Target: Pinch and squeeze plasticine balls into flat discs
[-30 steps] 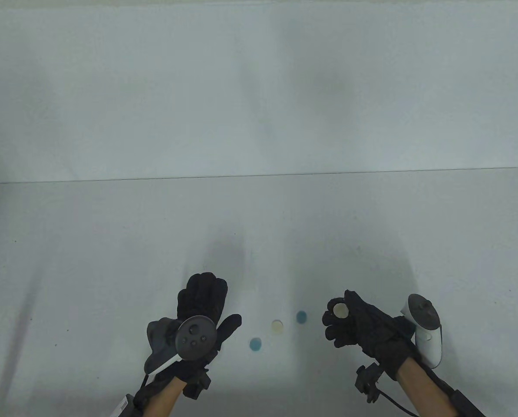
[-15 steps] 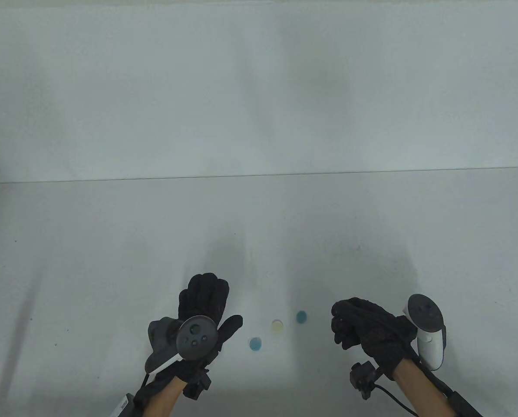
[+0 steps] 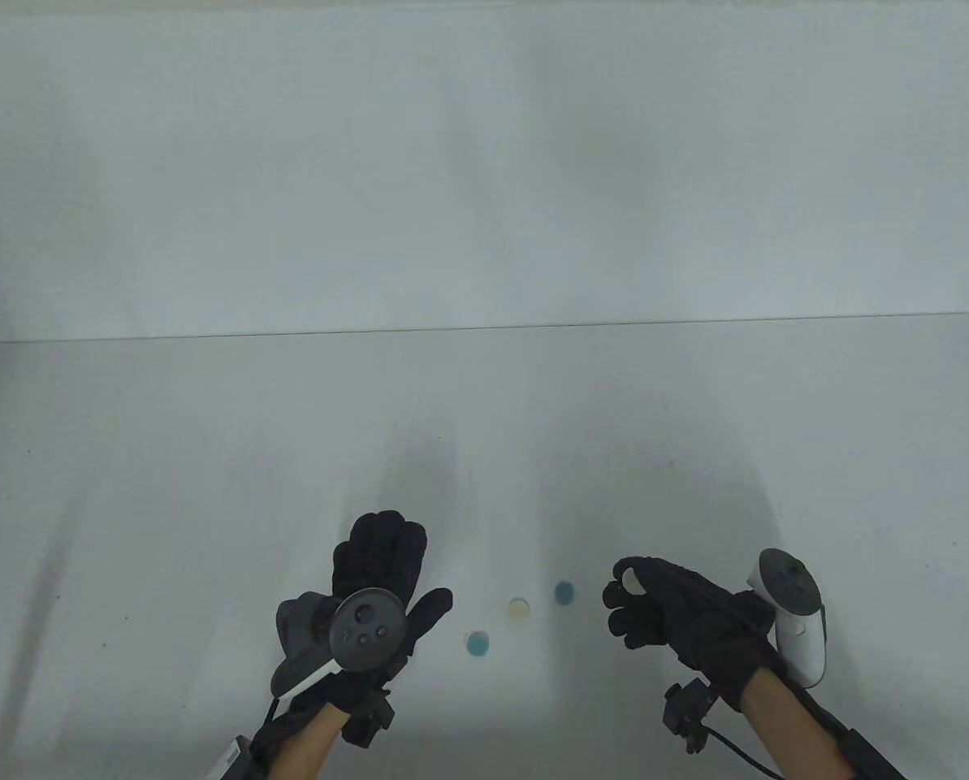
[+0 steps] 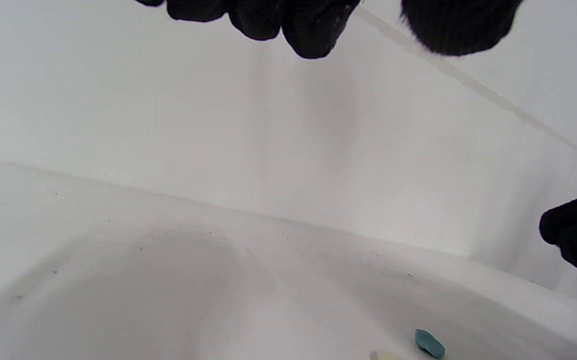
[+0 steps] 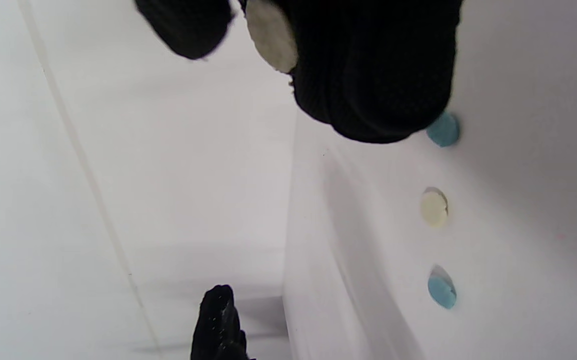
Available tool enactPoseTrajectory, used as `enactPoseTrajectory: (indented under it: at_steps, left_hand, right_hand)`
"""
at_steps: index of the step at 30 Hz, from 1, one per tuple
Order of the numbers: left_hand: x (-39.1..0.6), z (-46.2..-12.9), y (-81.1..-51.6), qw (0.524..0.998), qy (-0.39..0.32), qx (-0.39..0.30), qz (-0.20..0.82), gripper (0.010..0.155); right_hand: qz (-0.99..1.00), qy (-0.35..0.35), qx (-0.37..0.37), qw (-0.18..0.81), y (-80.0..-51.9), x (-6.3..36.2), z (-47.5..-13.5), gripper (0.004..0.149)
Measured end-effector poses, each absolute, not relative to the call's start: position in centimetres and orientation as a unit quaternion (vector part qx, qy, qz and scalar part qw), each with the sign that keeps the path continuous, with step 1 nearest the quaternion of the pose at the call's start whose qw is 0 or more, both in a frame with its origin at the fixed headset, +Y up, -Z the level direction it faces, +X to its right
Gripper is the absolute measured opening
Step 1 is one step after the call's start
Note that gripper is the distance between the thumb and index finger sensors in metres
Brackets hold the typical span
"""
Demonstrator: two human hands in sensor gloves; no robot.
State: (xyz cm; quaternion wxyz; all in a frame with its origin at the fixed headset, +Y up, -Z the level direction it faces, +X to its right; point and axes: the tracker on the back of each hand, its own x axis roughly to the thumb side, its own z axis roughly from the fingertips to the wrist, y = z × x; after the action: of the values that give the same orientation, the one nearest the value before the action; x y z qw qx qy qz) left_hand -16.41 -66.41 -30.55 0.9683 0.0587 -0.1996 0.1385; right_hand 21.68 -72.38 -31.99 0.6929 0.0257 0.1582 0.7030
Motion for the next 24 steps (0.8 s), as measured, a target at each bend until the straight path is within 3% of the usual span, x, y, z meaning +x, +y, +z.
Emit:
enactPoseTrajectory:
  at_steps: [7, 24]
  left_hand:
    - [-16.5, -30.6, -66.3, 0.967, -0.200, 0.059, 0.144, 0.079]
    - [-16.3, -30.6, -66.3, 0.965, -0.210, 0.058, 0.148, 0.079]
  right_hand:
    - [0.741, 0.145, 0.012, 0.656, -71.4, 21.7, -32.0, 0.043]
    - [0.862, 0.105, -0.012, 0.496, -69.7, 21.4, -35.1, 0.049]
